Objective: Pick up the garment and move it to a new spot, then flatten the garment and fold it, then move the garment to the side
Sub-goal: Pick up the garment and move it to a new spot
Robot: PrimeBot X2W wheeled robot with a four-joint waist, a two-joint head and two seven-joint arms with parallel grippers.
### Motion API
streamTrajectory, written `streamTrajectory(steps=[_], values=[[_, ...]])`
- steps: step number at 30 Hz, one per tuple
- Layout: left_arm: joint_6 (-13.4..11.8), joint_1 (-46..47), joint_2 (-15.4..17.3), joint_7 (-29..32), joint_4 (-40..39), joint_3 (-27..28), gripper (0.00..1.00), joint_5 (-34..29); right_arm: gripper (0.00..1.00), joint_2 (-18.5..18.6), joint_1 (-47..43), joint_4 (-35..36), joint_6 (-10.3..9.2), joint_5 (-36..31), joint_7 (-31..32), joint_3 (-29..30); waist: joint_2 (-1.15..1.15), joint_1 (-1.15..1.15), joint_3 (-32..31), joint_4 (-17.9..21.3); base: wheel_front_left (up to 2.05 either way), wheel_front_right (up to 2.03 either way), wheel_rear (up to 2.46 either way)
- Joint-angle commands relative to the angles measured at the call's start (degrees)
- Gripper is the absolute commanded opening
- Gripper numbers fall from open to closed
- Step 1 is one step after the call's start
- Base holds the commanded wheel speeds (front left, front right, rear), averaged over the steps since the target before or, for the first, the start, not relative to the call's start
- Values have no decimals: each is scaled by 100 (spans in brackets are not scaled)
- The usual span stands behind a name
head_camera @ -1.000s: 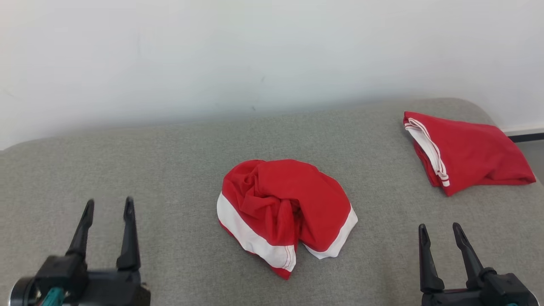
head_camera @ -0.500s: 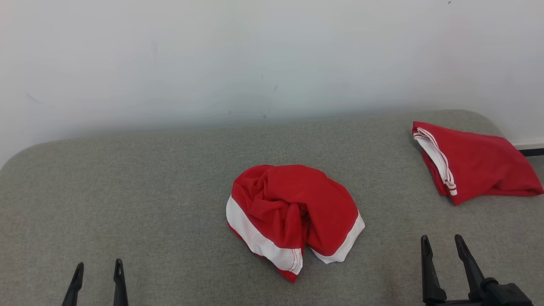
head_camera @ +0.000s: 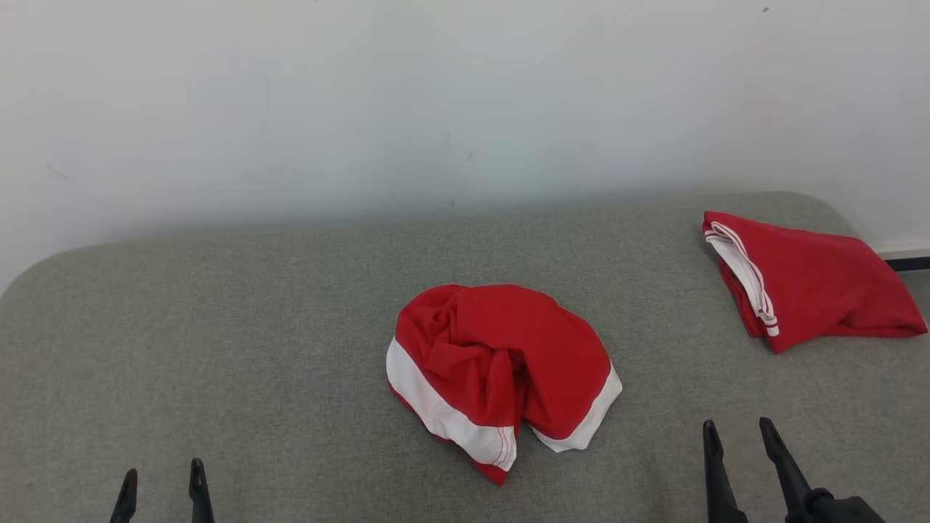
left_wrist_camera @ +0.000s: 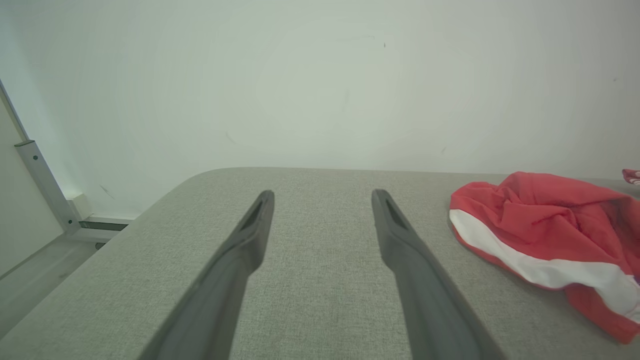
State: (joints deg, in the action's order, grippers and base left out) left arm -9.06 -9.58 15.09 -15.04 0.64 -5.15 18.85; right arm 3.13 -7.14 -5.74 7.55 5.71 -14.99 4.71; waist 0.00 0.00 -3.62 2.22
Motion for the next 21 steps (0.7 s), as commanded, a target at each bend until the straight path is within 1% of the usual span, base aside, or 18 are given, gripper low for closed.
streamTrajectory(steps=[1,13,21], values=[[27,-72,-39,-17,1,36,100,-83,100,-20,-57,-12,-15,1,-25,-25,0,0,2,6,0,0,0],[295,-51,-297,-18,59,309,100,-402,100,-32,-76,-66,-15,-2,-25,-79,0,0,-13,3,0,0,0],[405,-39,-402,-18,107,428,100,-510,100,-34,-75,-84,-15,-27,-25,-93,0,0,-10,-9,0,0,0]])
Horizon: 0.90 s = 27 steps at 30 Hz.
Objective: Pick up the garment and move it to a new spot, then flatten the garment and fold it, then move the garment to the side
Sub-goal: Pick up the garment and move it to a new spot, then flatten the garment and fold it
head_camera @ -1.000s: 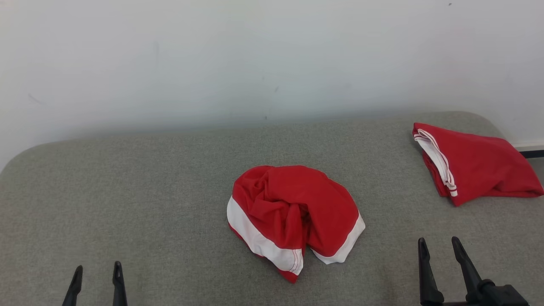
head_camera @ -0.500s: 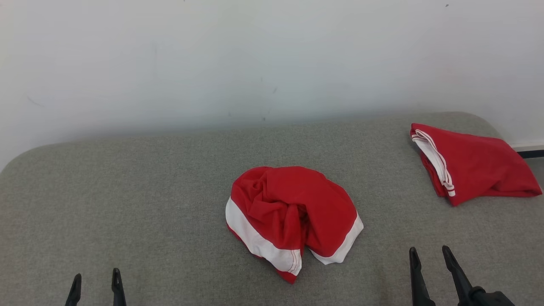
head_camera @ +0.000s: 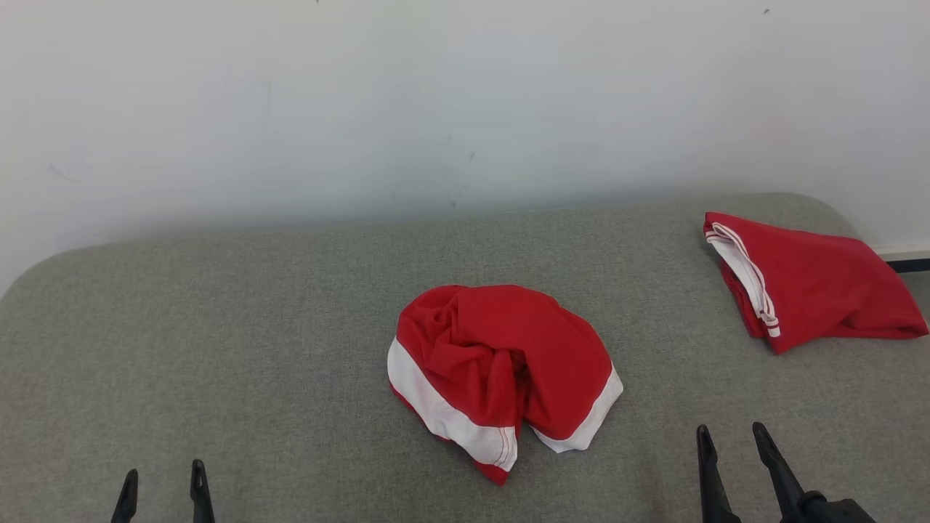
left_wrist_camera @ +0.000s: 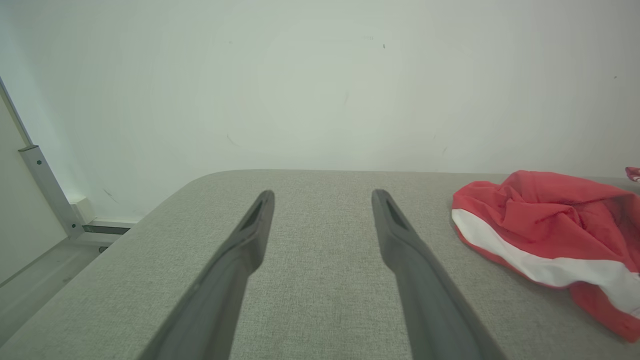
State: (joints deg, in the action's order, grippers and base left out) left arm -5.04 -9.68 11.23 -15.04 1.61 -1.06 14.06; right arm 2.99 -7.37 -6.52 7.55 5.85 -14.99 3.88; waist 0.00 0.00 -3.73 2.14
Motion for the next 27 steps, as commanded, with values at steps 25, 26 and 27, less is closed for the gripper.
streamTrajectory(steps=[25,26,27], values=[[382,38,-35,-18,173,74,100,-401,100,-21,-75,-41,-15,15,-25,-40,0,0,11,-75,0,0,0],[388,37,-34,-18,176,77,100,-404,100,-21,-75,-43,-15,17,-25,-40,0,0,10,-77,0,0,0],[389,37,-35,-18,182,79,100,-412,100,-21,-74,-45,-15,19,-25,-43,0,0,9,-79,0,0,0]])
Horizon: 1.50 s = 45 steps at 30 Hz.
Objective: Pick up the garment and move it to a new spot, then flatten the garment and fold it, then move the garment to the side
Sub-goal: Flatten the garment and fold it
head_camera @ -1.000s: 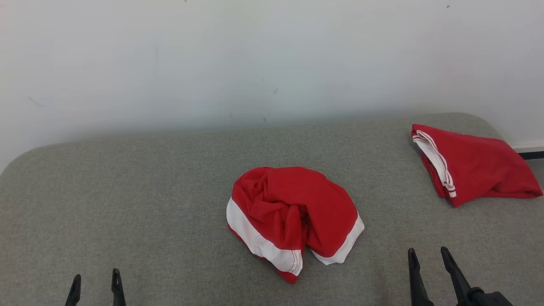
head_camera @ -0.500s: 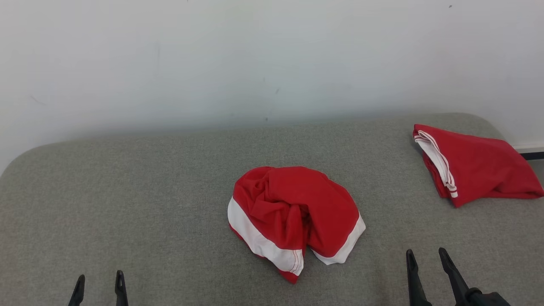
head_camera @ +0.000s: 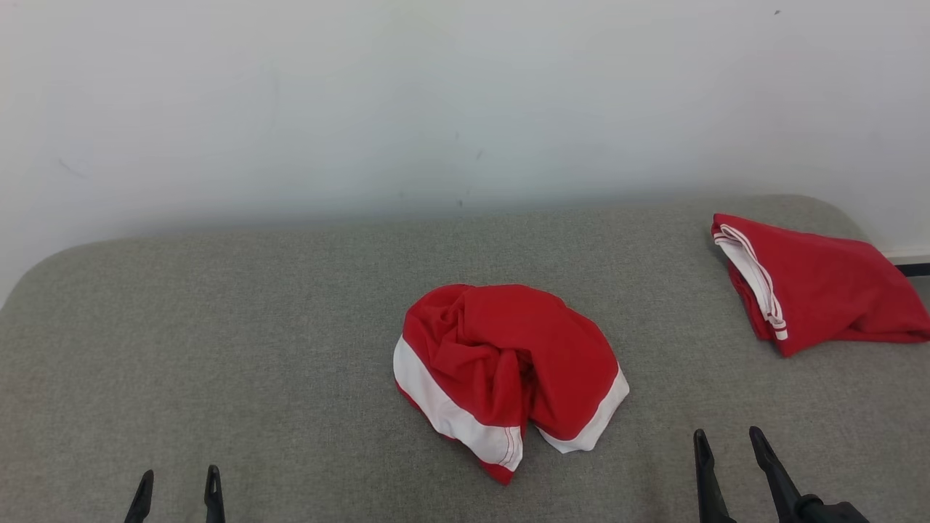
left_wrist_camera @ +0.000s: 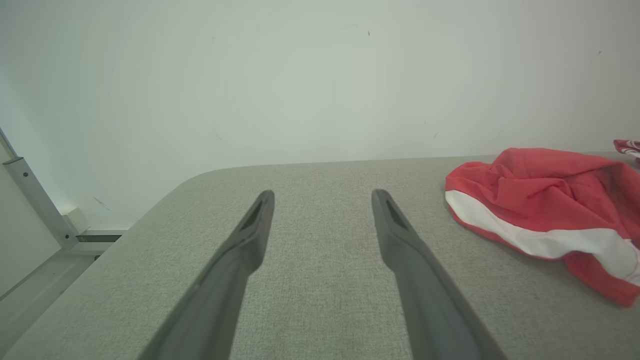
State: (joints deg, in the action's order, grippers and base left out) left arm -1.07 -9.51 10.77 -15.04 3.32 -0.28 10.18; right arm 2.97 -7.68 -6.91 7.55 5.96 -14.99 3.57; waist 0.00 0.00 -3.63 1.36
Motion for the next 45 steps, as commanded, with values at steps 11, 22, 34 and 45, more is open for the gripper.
streamTrajectory(steps=[11,22,34,45], values=[[32,15,-20,-18,33,52,100,-44,100,-18,-15,-48,-15,34,-24,-33,0,0,3,-5,0,0,0],[77,175,-107,-19,80,-14,100,-88,100,14,678,-593,-15,177,364,-981,0,0,93,-226,0,0,0],[192,474,-221,-19,272,-267,100,-175,100,5,1651,-2224,-15,708,347,-1770,0,0,284,-812,0,0,0],[264,753,-200,-19,376,-288,100,-157,0,-17,2533,-3670,-15,1686,115,-2329,0,0,535,-969,0,0,0]])
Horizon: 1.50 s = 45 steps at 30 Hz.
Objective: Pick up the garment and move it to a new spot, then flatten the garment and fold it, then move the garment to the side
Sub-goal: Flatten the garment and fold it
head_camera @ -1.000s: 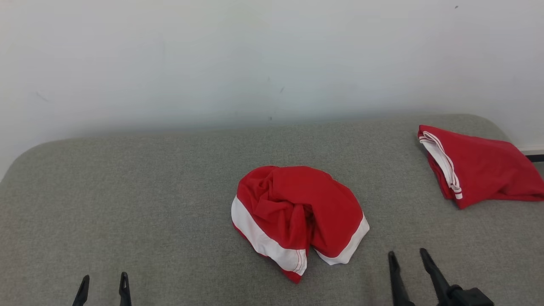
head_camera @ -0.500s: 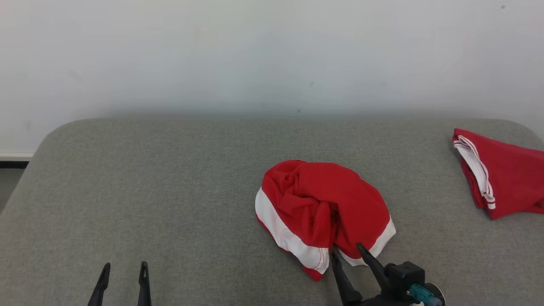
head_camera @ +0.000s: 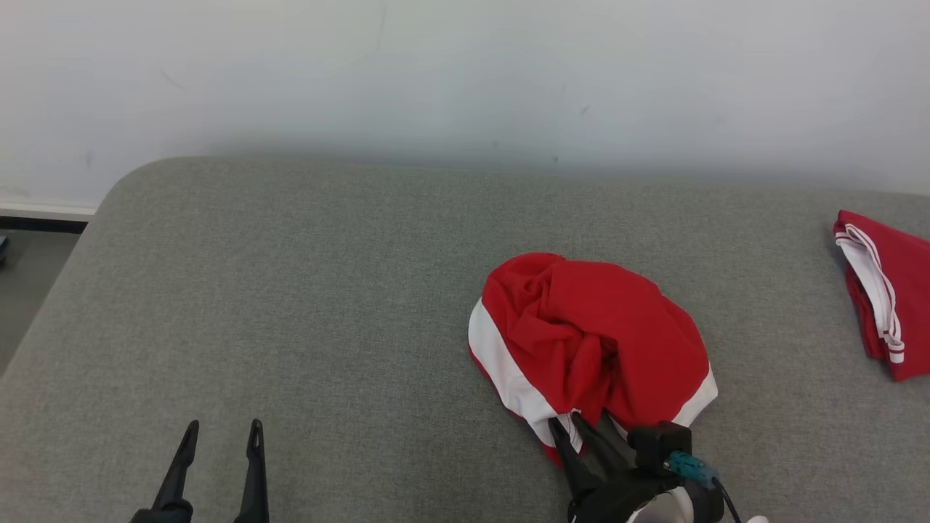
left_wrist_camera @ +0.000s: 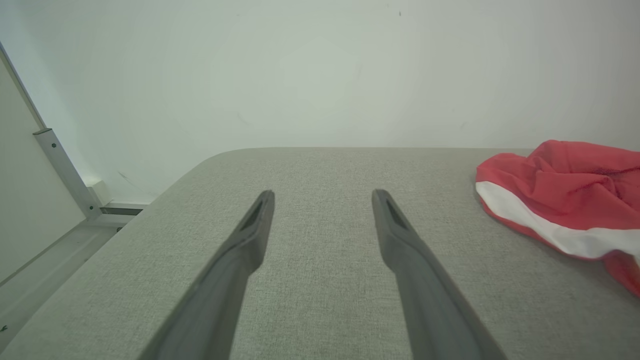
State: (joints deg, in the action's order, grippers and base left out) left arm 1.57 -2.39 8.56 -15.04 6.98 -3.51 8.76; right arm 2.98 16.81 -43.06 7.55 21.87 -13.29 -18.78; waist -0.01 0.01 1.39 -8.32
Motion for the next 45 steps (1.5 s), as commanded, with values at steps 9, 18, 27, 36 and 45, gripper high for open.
streamTrajectory(steps=[9,18,27,36,45], values=[[-36,-62,-25,-19,12,142,100,27,0,180,-5,-54,-15,212,-191,-168,1,-1,-77,378,0,0,0],[-18,-58,-110,-19,-54,122,100,-25,100,306,-293,528,-15,445,-194,-405,1,-1,-101,611,0,0,0],[75,26,-114,-19,20,129,100,-52,100,376,-105,389,-15,1290,-100,-946,1,-1,7,368,0,0,0],[122,123,-100,-19,79,118,100,-100,0,340,289,-102,-15,1801,-120,-1403,1,-1,63,201,0,0,0],[77,-120,-153,-19,110,201,100,-49,0,934,-149,443,-15,1609,-194,-1195,1,-1,-151,498,0,0,0]])
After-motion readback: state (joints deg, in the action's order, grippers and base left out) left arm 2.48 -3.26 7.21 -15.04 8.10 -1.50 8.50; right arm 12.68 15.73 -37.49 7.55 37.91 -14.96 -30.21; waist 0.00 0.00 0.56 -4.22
